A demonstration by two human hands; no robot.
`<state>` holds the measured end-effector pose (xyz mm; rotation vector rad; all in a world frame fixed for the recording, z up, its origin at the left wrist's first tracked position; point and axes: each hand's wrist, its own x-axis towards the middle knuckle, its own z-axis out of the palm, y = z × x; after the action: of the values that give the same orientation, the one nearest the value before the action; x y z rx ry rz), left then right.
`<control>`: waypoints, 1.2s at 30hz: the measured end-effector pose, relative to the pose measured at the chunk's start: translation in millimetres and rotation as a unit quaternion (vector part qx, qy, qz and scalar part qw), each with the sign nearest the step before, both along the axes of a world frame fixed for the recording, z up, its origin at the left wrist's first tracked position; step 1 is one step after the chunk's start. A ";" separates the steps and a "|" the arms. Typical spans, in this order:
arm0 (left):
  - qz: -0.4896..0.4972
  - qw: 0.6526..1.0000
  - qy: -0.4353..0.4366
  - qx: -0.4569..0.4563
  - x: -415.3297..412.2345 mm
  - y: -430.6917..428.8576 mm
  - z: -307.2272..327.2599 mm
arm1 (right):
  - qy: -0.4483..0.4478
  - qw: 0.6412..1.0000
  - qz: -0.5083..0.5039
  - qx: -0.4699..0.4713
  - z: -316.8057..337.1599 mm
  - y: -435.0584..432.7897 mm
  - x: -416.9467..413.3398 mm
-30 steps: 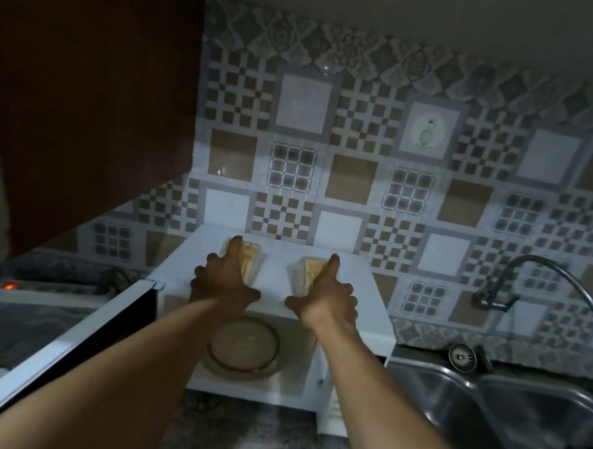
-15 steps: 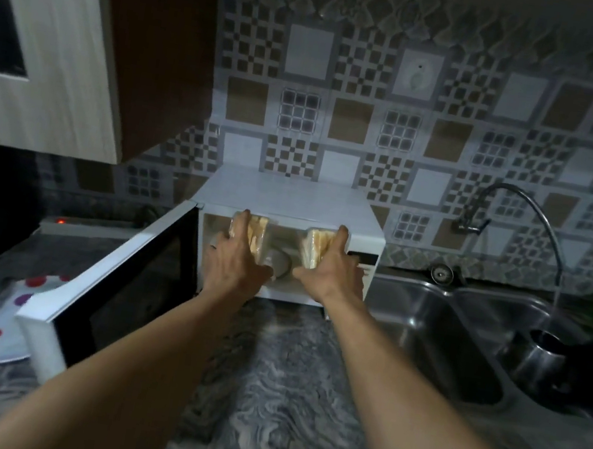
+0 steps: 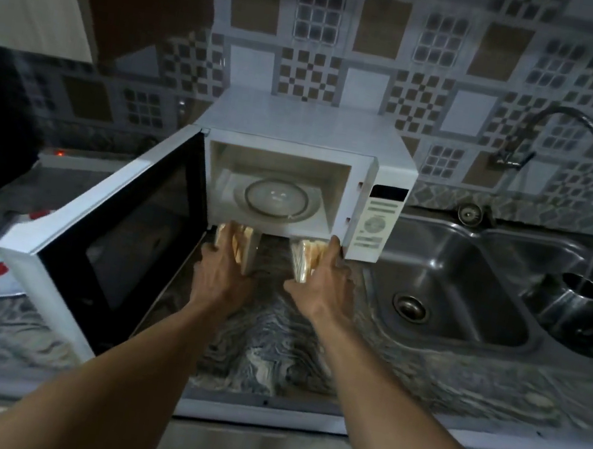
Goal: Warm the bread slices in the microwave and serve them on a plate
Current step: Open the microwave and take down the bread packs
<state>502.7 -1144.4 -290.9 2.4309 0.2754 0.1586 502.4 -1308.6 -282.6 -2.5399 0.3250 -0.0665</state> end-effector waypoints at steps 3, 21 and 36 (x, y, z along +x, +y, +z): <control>-0.001 1.000 0.008 -0.029 6.9 2.0 -29.4 | 0.017 1.000 0.008 -0.004 -25.7 3.0 7.4; 0.074 0.995 0.059 0.035 42.5 2.7 -100.9 | 0.032 0.999 -0.017 -0.011 -92.3 -4.5 25.9; -0.001 0.989 -0.047 0.137 10.2 -19.0 -84.6 | -0.025 0.992 0.080 -0.095 -76.6 -24.2 8.2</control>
<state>512.9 -1163.4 -375.5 2.6866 0.2200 0.3270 510.6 -1332.9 -359.3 -2.7383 0.0980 -0.1040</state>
